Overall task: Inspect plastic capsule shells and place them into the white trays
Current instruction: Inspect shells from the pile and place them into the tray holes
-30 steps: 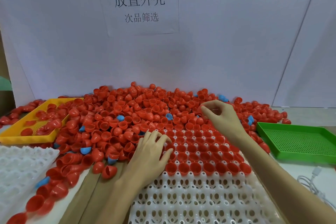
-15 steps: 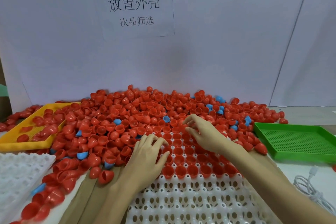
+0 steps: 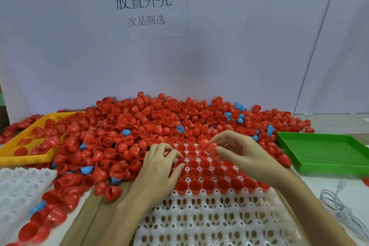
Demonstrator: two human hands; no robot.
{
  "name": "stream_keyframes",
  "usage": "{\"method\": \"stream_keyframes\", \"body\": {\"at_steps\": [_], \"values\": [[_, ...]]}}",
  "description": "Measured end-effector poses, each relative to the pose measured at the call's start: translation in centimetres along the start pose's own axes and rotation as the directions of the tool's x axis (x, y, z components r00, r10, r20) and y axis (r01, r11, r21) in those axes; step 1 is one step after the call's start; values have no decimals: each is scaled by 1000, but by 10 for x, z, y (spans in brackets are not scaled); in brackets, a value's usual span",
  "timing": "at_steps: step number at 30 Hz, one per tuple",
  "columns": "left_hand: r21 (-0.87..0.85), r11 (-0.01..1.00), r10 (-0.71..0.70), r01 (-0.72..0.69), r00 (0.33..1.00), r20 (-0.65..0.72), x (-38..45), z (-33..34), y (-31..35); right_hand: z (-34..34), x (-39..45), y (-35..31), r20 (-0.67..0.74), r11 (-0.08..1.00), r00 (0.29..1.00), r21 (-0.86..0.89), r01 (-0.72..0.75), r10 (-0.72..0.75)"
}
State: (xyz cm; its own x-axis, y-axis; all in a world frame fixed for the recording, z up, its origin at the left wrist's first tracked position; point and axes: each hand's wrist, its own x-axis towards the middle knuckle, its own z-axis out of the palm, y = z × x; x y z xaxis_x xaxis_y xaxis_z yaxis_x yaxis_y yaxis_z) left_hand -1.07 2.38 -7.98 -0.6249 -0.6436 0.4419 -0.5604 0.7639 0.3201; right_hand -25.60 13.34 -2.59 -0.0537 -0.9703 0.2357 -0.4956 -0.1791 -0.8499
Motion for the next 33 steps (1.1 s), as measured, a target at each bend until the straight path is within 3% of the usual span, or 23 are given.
{"method": "stream_keyframes", "body": {"at_steps": [3, 7, 9, 12, 16, 21, 33], "values": [[-96, 993, 61, -68, 995, -74, 2, -6, 11, 3, -11, -3, 80, 998, 997, 63, -20, 15], [-402, 904, 130, -148, 989, -73, 1, -13, 33, 3, -20, -3, 174, 986, 985, 165, -37, 8], [-439, 878, 154, -191, 981, -118, -1, -13, 41, 2, -22, -2, 200, 974, 980, 220, -45, 0], [-551, 829, 33, -101, 991, -132, -1, -15, 47, 4, -23, -1, 204, 943, 979, 326, -60, -8], [-728, 680, -141, 86, 990, -15, 1, -16, 46, 7, -22, 2, 205, 930, 979, 362, -67, -9], [-798, 579, -156, 169, 983, 95, 2, -18, 43, 12, -21, 2, 204, 931, 977, 364, -24, -55], [-862, 459, -121, 214, 977, 178, 2, -24, 52, 13, -21, 1, 144, 953, 989, 300, -33, -11]]}}
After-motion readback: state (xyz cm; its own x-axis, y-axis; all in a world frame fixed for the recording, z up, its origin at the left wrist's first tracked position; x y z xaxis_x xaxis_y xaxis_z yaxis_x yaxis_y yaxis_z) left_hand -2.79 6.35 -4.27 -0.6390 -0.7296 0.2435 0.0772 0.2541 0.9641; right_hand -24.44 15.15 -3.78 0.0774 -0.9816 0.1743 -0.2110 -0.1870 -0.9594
